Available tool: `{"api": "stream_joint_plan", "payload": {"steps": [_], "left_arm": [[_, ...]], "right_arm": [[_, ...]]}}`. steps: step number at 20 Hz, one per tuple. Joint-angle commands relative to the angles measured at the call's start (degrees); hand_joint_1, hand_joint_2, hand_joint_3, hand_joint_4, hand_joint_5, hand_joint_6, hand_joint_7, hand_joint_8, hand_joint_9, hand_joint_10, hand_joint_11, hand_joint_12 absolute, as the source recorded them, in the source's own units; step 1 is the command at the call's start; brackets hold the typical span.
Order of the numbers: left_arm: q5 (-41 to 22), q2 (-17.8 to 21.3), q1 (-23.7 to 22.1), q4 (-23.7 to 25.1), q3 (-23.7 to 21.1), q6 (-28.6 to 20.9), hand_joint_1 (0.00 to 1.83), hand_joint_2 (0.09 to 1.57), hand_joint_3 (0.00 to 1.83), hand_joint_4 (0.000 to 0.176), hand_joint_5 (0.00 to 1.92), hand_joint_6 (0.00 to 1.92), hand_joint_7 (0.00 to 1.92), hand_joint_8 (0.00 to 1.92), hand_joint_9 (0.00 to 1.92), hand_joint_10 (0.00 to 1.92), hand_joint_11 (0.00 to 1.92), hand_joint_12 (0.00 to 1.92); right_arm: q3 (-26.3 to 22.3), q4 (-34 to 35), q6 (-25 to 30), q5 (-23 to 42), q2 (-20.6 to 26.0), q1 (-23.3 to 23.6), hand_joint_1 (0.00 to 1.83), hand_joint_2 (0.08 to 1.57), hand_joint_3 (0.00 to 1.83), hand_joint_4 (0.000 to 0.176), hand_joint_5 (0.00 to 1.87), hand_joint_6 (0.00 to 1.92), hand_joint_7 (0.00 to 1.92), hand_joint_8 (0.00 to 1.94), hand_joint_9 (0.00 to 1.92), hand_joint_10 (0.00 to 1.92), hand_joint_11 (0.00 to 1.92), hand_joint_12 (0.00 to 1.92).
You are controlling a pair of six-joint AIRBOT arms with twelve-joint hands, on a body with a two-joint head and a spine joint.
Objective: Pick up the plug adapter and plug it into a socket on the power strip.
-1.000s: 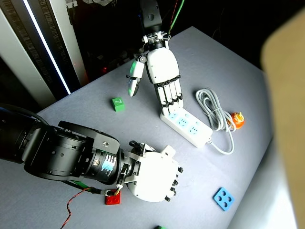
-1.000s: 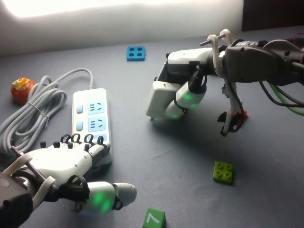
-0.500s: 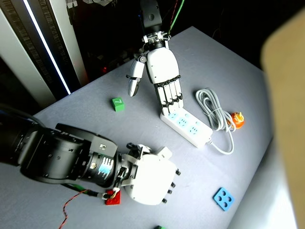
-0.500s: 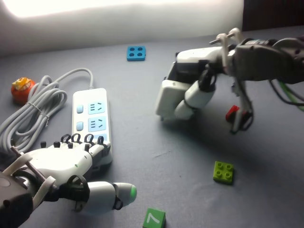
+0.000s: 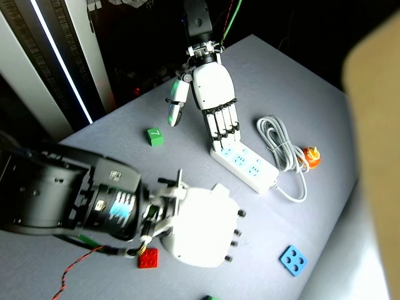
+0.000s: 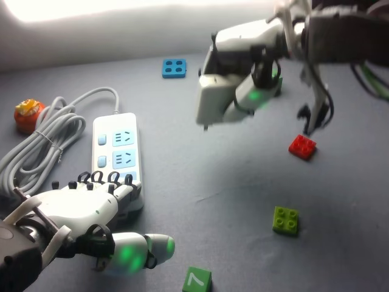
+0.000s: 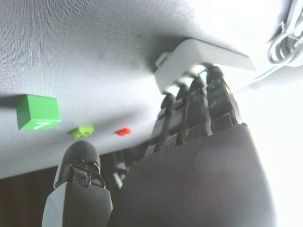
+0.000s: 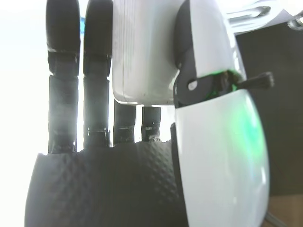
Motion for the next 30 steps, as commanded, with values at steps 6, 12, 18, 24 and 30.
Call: {"api": "stream_joint_plan", "payload": {"steps": [6, 12, 18, 24, 30], "left_arm": [[-0.1, -0.4, 0.4, 0.7, 0.2, -0.4, 0.00, 1.15, 0.00, 0.000, 0.03, 0.00, 0.01, 0.00, 0.01, 0.00, 0.00, 0.00], [-0.1, -0.8, 0.6, 0.7, 0.3, -0.4, 0.00, 1.15, 0.00, 0.000, 0.02, 0.01, 0.00, 0.00, 0.00, 0.00, 0.00, 0.00], [-0.1, -1.8, 0.6, 0.7, 0.7, -0.2, 0.00, 1.16, 0.00, 0.000, 0.02, 0.01, 0.01, 0.00, 0.01, 0.01, 0.00, 0.00], [-0.1, -2.2, 0.4, 0.7, 1.0, 0.3, 0.00, 1.15, 0.00, 0.000, 0.02, 0.00, 0.02, 0.01, 0.01, 0.00, 0.00, 0.00], [0.3, -2.8, 0.2, 0.7, 1.5, 0.4, 0.00, 1.15, 0.00, 0.000, 0.03, 0.01, 0.02, 0.01, 0.01, 0.01, 0.00, 0.00]], "right_arm": [[0.1, -12.8, -1.0, 1.1, -0.6, 8.0, 1.39, 1.05, 0.00, 0.000, 1.01, 0.88, 1.12, 0.76, 1.08, 0.87, 0.88, 0.86], [0.0, -28.6, -4.7, 6.3, 0.1, 8.9, 1.39, 1.05, 0.00, 0.000, 1.00, 0.87, 1.14, 0.75, 1.07, 0.89, 0.89, 0.88], [-2.2, -28.5, -5.0, 7.2, 1.1, 8.4, 1.39, 1.04, 0.00, 0.000, 1.05, 0.79, 1.18, 0.67, 1.10, 0.85, 0.90, 0.87], [-3.4, -30.5, -4.4, 2.7, -0.1, 8.2, 1.39, 1.06, 0.00, 0.000, 0.99, 0.90, 1.13, 0.75, 1.05, 0.92, 0.86, 0.90], [-3.4, -65.0, 42.7, -4.0, -2.6, 7.2, 1.26, 1.06, 0.00, 0.000, 1.00, 0.90, 1.21, 0.66, 1.26, 0.18, 0.91, 0.89]]}}
